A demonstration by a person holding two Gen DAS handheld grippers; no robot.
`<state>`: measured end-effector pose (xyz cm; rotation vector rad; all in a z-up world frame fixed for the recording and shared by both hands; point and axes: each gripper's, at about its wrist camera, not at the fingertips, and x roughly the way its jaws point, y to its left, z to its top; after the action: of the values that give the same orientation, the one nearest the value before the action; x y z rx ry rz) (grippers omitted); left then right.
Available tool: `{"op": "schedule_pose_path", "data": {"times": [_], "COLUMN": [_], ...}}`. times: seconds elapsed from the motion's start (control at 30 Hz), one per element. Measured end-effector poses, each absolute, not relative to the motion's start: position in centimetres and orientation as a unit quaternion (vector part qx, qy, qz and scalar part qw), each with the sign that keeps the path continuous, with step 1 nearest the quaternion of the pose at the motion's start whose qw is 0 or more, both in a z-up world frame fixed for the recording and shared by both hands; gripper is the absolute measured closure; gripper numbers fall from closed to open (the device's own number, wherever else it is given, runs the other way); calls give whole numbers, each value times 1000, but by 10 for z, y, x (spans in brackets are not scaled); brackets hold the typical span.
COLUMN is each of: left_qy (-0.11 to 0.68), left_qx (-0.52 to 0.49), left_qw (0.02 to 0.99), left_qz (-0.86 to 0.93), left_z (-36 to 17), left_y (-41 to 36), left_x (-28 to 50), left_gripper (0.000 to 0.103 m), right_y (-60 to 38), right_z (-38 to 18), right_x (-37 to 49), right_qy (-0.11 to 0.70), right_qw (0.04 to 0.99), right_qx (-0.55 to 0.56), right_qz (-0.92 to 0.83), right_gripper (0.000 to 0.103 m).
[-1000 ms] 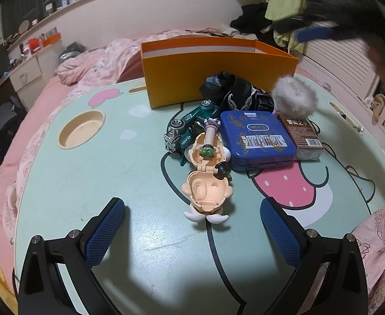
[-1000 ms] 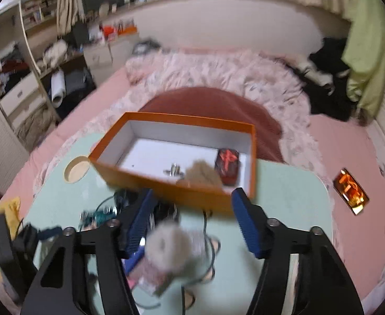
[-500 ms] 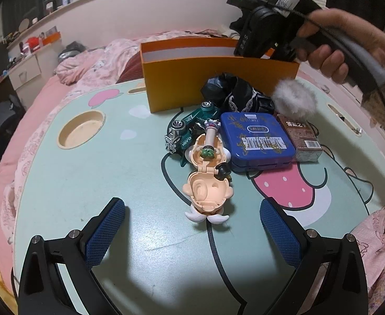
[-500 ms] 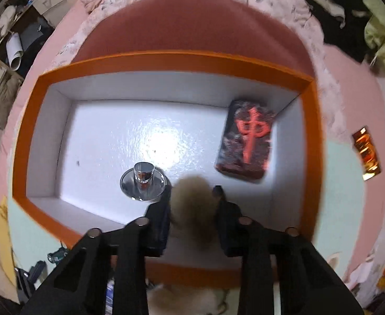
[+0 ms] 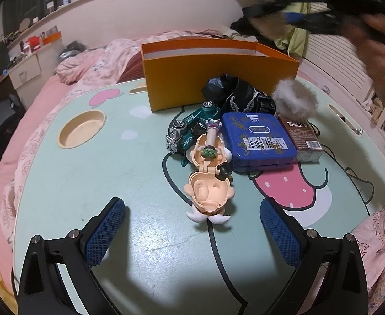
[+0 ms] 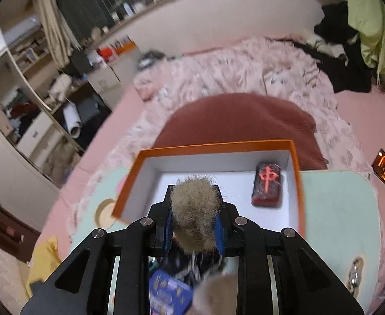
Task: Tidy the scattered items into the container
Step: 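Set the brown fluffy ball beside the white fluffy ball with the right gripper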
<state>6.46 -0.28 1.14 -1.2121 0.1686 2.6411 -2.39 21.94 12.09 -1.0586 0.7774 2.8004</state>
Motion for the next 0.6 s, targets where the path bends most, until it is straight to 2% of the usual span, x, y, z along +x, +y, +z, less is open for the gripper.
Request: {"op": "schedule_pose_path", "data": {"times": [0.27,0.37,0.4,0.5,0.6], "left_qy": [62,62,62,62,63], "left_qx": [-415,-415,-415,-415,-415], "left_qw": [113,113,113,114,114], "left_qz": [901,901,901,901,901], "left_z": [10,10,10,10,10], "left_y": [-3,-2,-2,-3,-2], "left_x": [64,64,64,64,64], "left_gripper": [0,0,0,0,0], "right_y": [196,198,198,203,202], "right_z": [65,39,31,16,20], "right_x": [48,54,52,46,49], "right_qy": [254,265,276,306,298], "right_qw": [1,-5,-11,-16,18], "right_qx": [-368,-378,-386,-400,-371], "right_qz": [894,887,880,864,879], "right_gripper": [76,73,69,67,50]}}
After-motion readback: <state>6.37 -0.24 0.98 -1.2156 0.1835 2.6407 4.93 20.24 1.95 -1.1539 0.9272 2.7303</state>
